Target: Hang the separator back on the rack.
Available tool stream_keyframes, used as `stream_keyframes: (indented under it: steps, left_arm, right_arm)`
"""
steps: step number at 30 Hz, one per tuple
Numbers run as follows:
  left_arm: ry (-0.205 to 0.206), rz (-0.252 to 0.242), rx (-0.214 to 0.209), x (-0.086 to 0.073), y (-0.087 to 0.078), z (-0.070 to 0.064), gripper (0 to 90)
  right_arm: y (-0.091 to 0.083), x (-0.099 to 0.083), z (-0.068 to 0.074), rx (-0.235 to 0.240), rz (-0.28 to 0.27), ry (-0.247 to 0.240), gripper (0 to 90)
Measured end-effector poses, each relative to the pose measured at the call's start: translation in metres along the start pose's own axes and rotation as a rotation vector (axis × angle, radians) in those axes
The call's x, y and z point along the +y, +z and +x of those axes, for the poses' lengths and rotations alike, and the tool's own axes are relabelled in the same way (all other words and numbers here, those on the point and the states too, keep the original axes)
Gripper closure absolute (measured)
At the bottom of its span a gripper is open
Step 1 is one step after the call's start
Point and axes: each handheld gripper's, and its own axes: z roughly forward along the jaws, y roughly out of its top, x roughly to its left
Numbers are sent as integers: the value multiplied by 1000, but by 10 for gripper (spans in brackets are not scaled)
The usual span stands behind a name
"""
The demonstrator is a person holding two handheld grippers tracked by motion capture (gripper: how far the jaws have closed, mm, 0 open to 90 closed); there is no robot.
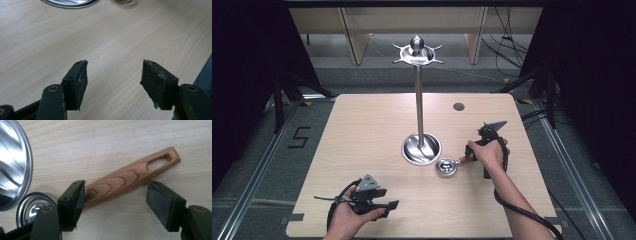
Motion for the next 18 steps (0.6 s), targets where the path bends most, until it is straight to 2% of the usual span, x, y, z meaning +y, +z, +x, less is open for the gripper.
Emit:
stream_keyframes:
  steps: [1, 2, 3, 4, 5, 6, 7, 9, 10, 11, 12, 13, 14, 15, 16, 17, 18]
  left_arm:
    - [9, 0, 0, 0, -1, 0, 368]
    - [0, 0, -4, 0, 0, 0, 369]
    - [0, 0, 0, 0, 0, 0, 368]
    - [-1, 1, -1, 0, 0, 0, 368]
    - [4, 5, -11, 0, -1, 0, 368]
    - [-1, 2, -12, 0, 0, 0, 368]
    - [0, 2, -12, 0, -1, 0, 368]
    - [0, 2, -2, 0, 0, 0, 368]
    - [2, 3, -1, 0, 0, 0, 368]
    - [3, 5, 0, 0, 0, 0, 368]
    - [4, 7, -12, 0, -1, 1, 368]
    - [-1, 3, -11, 0, -1, 0, 368]
    - [-1, 2, -14, 0, -1, 0, 368]
    - [-3, 0, -8, 0, 0, 0, 368]
    - [-3, 0, -8, 0, 0, 0, 368]
    - [1, 1, -5, 0, -1, 0, 368]
    - [1, 1, -5, 0, -1, 0, 368]
  right_arm:
    - [2, 0, 1, 19, 0, 40, 301]
    - [5, 2, -5, -9, -49, -33, 297]
    - [3, 4, -3, -6, -8, -7, 290]
    - [3, 4, 1, 1, -1, 39, 281]
    - [5, 5, -4, -12, -14, -23, 275]
    - [5, 5, 2, 5, 15, 66, 270]
    - [7, 7, -4, -21, -21, -20, 268]
    - [7, 8, -1, -26, 0, -11, 276]
    - [8, 8, 2, -30, -5, 8, 282]
    - [9, 7, 4, -33, -25, -6, 292]
    - [10, 6, 7, -47, -29, 8, 312]
    - [9, 7, 10, -55, -15, 18, 344]
    - [8, 7, 11, -62, 8, 0, 381]
    - [7, 7, 14, -73, 18, 5, 414]
    - [7, 7, 14, -73, 18, 5, 414]
    - [8, 7, 10, -97, -3, -102, 466]
    - [8, 7, 10, -97, -3, -102, 466]
